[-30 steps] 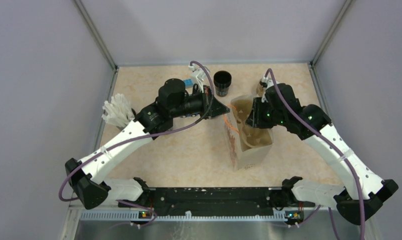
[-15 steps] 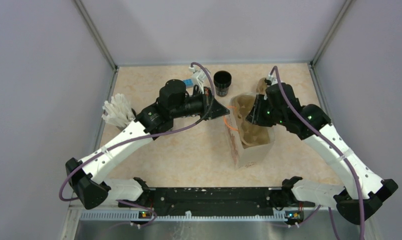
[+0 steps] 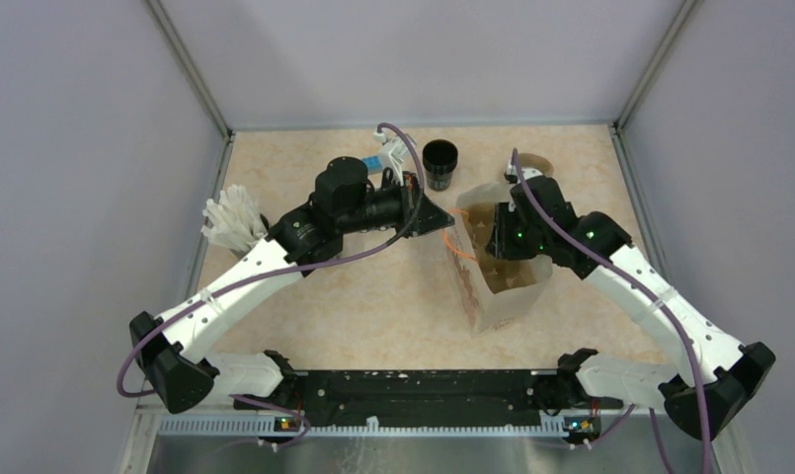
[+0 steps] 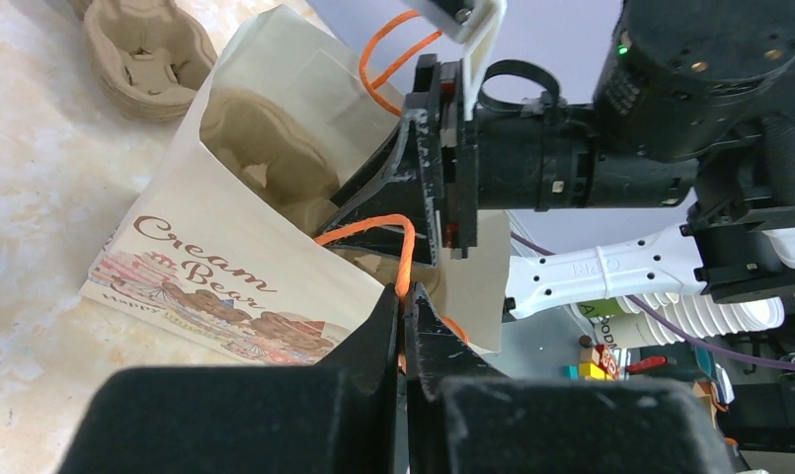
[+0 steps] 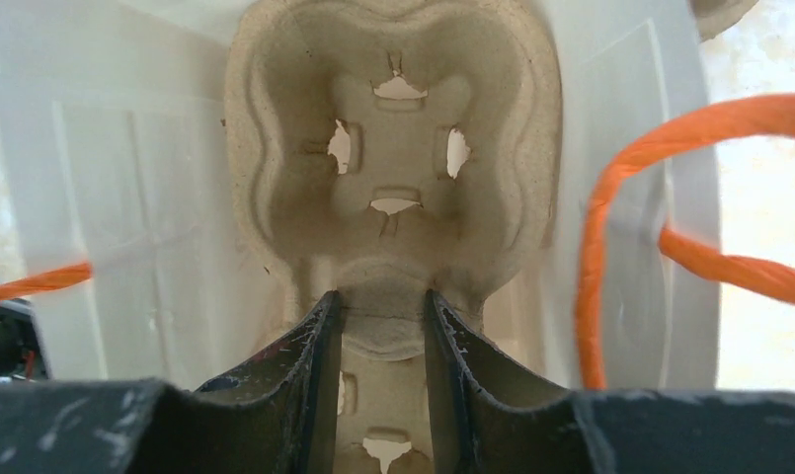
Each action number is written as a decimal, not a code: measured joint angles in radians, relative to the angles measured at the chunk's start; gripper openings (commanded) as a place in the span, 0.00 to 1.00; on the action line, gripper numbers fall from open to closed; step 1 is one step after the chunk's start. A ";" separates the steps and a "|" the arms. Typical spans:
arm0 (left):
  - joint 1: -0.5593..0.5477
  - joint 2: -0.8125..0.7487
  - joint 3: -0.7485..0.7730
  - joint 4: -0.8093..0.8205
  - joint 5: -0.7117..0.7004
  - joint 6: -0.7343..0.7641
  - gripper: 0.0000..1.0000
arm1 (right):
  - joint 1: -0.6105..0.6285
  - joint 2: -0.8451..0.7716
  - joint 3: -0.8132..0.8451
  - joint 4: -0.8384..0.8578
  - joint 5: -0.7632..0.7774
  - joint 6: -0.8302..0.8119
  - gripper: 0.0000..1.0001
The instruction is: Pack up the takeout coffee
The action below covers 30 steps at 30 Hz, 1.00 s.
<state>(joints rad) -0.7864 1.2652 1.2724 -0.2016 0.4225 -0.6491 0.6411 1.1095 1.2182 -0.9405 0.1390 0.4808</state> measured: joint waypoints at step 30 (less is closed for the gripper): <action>0.000 -0.093 -0.024 -0.053 -0.095 0.013 0.62 | 0.038 0.036 0.159 -0.043 -0.040 -0.083 0.49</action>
<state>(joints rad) -0.7864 1.1717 1.2488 -0.2546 0.3275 -0.6361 0.6792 1.1454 1.3769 -0.9833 0.0990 0.3981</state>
